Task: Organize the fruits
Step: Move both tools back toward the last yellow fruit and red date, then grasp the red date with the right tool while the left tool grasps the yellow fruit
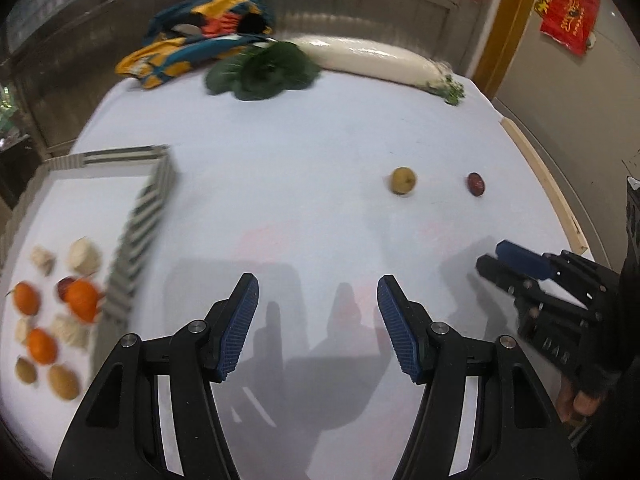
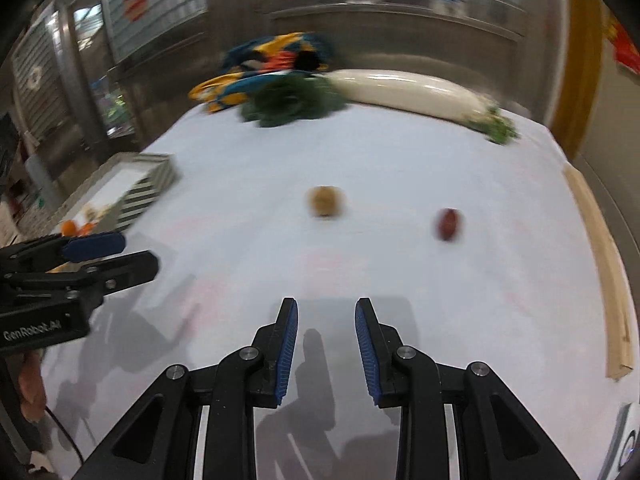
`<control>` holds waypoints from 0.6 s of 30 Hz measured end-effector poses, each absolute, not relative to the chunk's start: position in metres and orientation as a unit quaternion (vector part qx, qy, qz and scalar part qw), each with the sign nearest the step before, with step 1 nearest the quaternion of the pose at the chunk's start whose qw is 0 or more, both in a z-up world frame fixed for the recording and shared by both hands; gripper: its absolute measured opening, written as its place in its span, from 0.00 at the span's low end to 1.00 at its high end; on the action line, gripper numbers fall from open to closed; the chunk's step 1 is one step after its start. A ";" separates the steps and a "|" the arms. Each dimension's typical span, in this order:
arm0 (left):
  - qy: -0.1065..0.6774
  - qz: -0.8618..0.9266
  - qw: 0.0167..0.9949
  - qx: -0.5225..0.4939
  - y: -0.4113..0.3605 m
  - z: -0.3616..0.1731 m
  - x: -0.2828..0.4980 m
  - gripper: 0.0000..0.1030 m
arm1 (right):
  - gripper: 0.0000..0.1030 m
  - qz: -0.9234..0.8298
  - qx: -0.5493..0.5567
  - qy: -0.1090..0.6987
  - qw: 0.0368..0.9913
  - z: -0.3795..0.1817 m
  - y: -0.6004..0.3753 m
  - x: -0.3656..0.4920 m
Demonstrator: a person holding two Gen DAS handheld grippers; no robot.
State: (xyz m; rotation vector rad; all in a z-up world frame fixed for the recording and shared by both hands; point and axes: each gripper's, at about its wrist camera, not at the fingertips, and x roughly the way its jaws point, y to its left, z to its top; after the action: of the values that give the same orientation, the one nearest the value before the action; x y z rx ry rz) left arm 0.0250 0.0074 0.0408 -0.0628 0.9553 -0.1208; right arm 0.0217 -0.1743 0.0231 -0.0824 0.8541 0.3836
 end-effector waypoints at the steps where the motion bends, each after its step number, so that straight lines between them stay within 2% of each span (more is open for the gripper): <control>1: 0.461 -0.060 0.885 -0.029 0.002 0.039 0.031 0.60 | 0.28 0.177 -0.035 0.412 0.893 0.022 -0.183 0.028; 8: 0.468 -0.069 0.880 -0.032 -0.024 0.032 0.066 0.60 | 0.28 0.154 0.005 0.417 0.896 0.016 -0.224 0.078; 16: 0.469 -0.072 0.880 -0.031 -0.044 0.029 0.095 0.60 | 0.28 0.167 0.004 0.421 0.891 0.008 -0.220 0.121; 18: 0.469 -0.071 0.880 -0.033 -0.047 0.029 0.104 0.60 | 0.22 0.169 0.004 0.420 0.892 0.008 -0.220 0.126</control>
State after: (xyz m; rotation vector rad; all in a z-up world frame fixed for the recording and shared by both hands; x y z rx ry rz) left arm 0.1040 -0.0472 0.0291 -0.0688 0.9773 -0.1473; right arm 0.1256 -0.2195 0.0077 0.0073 0.8710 0.3511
